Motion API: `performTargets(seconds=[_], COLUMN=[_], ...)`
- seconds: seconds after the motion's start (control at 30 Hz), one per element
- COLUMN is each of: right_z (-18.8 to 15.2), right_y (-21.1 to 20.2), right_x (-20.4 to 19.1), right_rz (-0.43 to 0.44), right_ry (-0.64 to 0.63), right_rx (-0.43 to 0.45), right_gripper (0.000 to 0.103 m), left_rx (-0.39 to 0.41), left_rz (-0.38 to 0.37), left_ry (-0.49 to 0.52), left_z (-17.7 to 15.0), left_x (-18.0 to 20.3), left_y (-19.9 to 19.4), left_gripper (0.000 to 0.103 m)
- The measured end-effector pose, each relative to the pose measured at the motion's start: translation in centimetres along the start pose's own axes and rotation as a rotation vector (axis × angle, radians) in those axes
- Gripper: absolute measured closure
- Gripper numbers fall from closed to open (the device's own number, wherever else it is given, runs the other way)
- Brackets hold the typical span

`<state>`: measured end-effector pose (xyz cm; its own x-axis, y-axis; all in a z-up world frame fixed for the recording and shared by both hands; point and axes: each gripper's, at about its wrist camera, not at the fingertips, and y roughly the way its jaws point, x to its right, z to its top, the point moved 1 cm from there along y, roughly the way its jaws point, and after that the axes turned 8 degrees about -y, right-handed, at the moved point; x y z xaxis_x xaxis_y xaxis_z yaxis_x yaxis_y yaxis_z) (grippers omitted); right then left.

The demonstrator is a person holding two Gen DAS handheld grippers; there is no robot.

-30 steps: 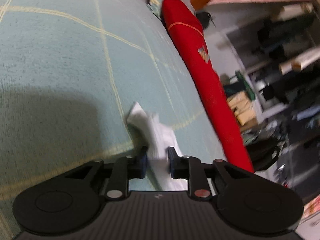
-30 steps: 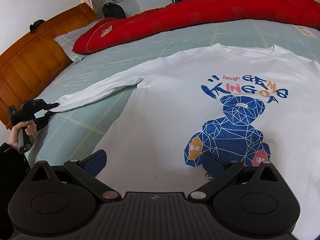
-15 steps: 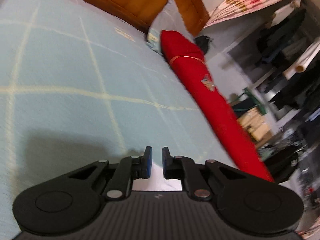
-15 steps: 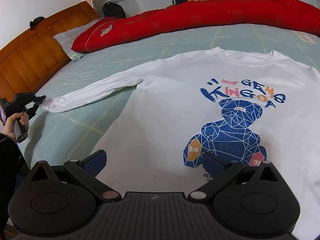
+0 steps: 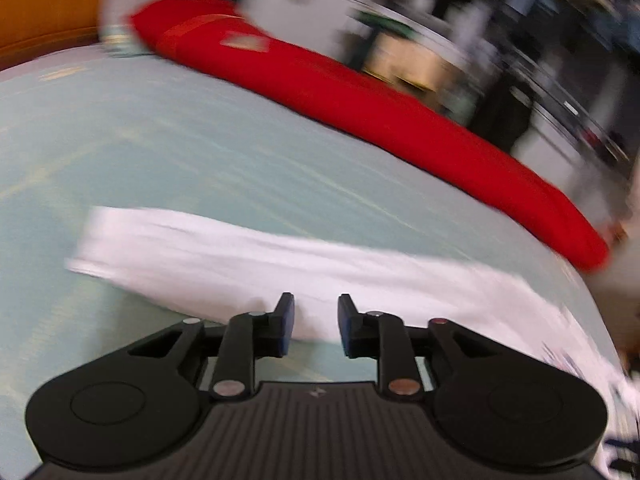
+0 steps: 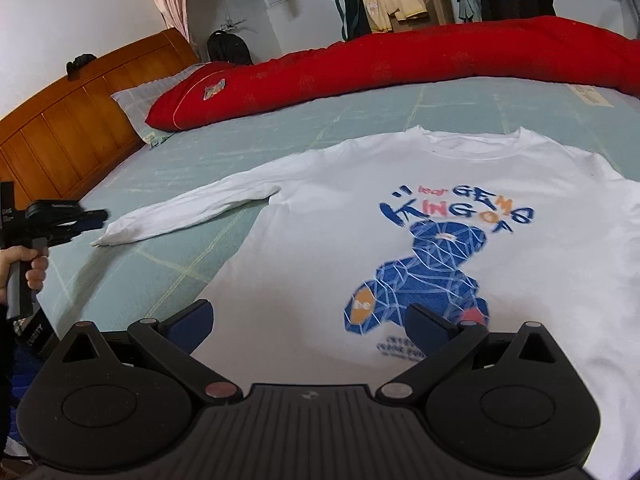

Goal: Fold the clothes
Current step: 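Move the open left tool over the print while the right tool reaches the other sleeve, then grasp the other sleeve cuff with the right tool and lift it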

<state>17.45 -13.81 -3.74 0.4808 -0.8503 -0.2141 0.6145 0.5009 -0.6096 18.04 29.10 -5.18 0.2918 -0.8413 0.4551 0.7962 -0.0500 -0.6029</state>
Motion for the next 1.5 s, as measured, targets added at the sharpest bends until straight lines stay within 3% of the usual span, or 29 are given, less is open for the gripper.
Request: performTargets(seconds=[0.2,0.33,0.43,0.63,0.77,0.83,1.1,1.4,1.5], right_z=[-1.9,-4.0,-6.1,-9.0,-10.0,-9.9,-9.6,-8.4,-8.4], right_y=[-2.2,-2.3,-2.8,-5.9,-8.1,-9.1,-11.7,-11.0,-10.3], right_x=[2.3,5.0,7.0,8.7,10.8,12.2,19.8,29.9,32.6], right_rz=[-0.031,-0.086,-0.091,-0.031,0.013,0.016,-0.017,-0.04,-0.049], right_ry=[0.048,0.113,0.17,0.168,0.252,0.304,0.507,0.789,0.881], right_rx=[0.013,-0.031,-0.056,-0.011,0.047,0.076,0.177,0.263,0.329], right_gripper=[0.0,0.0,0.0,0.0,0.0,0.0,0.0,0.0,0.0], left_rx=[-0.127,-0.2,-0.244,-0.292,-0.352,-0.345,-0.348,-0.351,-0.355], left_rz=[-0.189,-0.283,-0.312,-0.297,-0.247,-0.228,-0.262,-0.254,-0.263], left_ry=[0.189,0.265,0.309,0.367,0.33,0.302,0.2,0.182,0.165], left_z=[-4.9,-8.7,-11.4,-15.2,-17.4,-18.4,-18.1,-18.1,-17.9], left_x=[11.5,17.9,21.7,25.7,25.8,25.1,23.9,24.1,23.9], left_y=[1.4,2.1,2.4,3.5,5.9,6.6,6.6,7.0,7.3], left_gripper=[0.071,0.068,0.068,0.062,0.06,0.059,0.054,0.054,0.054])
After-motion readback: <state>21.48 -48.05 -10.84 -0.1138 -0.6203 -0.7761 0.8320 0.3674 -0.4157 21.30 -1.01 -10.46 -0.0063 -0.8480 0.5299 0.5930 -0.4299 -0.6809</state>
